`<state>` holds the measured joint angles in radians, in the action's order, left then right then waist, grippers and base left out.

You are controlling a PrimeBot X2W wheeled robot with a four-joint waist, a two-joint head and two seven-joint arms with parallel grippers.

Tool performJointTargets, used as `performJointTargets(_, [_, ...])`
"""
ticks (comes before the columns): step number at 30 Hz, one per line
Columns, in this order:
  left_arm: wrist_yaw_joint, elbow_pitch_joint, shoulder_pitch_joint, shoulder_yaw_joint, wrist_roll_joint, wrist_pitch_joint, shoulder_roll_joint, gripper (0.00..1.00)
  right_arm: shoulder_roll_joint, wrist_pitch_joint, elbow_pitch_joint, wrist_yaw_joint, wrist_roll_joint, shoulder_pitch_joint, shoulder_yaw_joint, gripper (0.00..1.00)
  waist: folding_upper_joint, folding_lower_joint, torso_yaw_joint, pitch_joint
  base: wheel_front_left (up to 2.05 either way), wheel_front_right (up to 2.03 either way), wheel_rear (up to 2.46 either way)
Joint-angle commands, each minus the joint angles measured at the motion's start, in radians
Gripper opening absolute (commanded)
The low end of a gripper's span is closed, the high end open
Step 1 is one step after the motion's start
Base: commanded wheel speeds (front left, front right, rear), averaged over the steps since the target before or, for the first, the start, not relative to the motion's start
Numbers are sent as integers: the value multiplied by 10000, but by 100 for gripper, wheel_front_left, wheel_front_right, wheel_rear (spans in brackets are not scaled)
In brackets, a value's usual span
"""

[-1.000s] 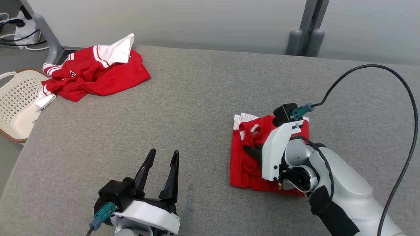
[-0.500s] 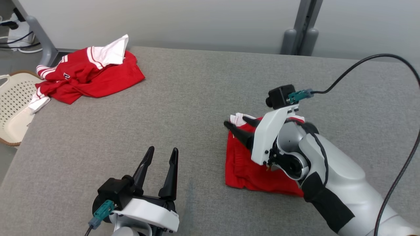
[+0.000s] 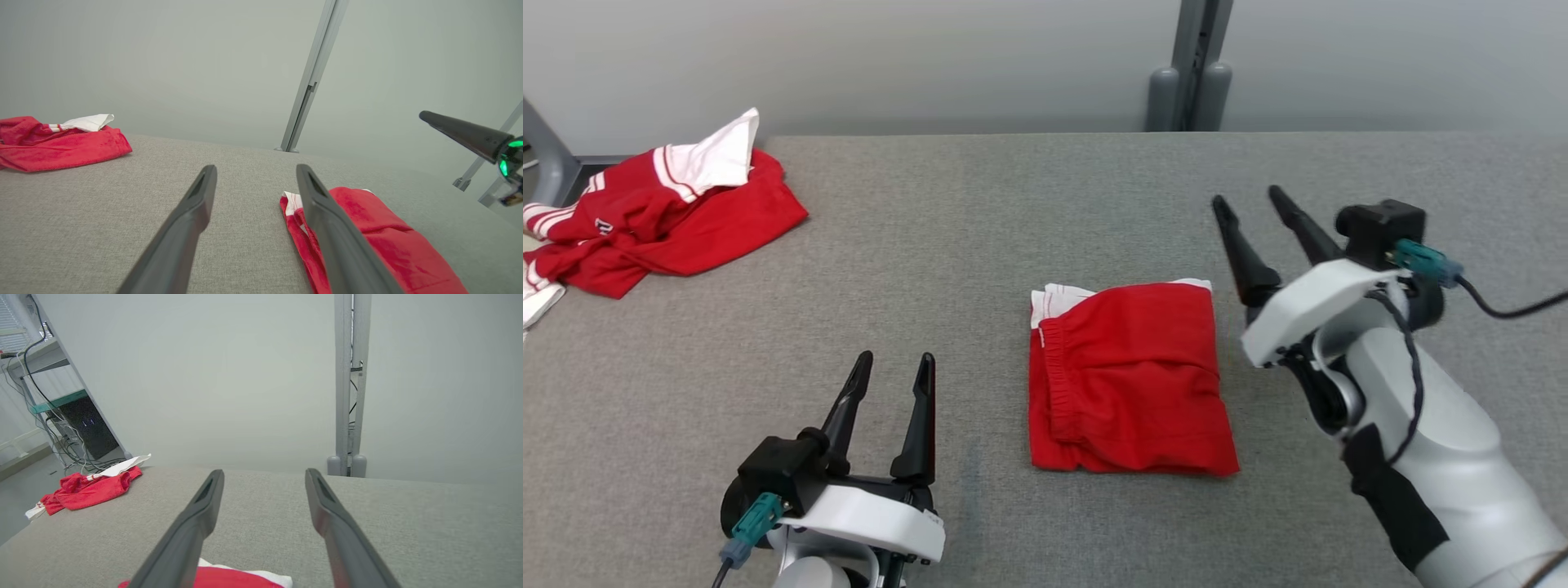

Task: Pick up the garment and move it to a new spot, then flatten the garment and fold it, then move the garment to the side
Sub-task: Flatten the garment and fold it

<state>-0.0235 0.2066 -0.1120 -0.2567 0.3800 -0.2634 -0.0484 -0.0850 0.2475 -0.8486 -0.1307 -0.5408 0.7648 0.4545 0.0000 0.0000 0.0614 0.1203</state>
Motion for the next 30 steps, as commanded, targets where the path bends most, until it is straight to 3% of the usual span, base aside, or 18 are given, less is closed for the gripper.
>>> performJointTargets(1, [-33, -37, 36, 96, -87, -19, -38, 100, -146, 138, 199, -1, 370, -290, -347, 100, 0, 0, -122, -15, 0, 0, 0])
performJointTargets(4, [-76, -84, 140, 256, -215, -17, -40, 100, -250, 190, 1377, -1, 1442, -1113, -1605, 100, 0, 0, -195, -10, 0, 0, 0])
performJointTargets(9, [-189, -176, 313, 533, -410, -19, -40, 100, 107, 188, 3940, -1, 2981, -3426, -3421, 100, 0, 0, -196, -6, 0, 0, 0])
performJointTargets(15, [-200, -335, 667, 851, -619, -17, -35, 100, 321, 189, 5820, -1, 3136, -5428, -4167, 100, 0, 0, -168, -47, 0, 0, 0])
performJointTargets(21, [-163, -511, 926, 1031, -684, -19, -41, 100, 324, 191, 6519, -1, 2610, -6302, -4228, 100, 0, 0, -153, -124, 0, 0, 0])
performJointTargets(30, [-151, -470, 1064, 1140, -627, -19, -39, 100, 324, 191, 6398, -1, 2380, -6651, -4148, 100, 0, 0, -108, -215, 0, 0, 0])
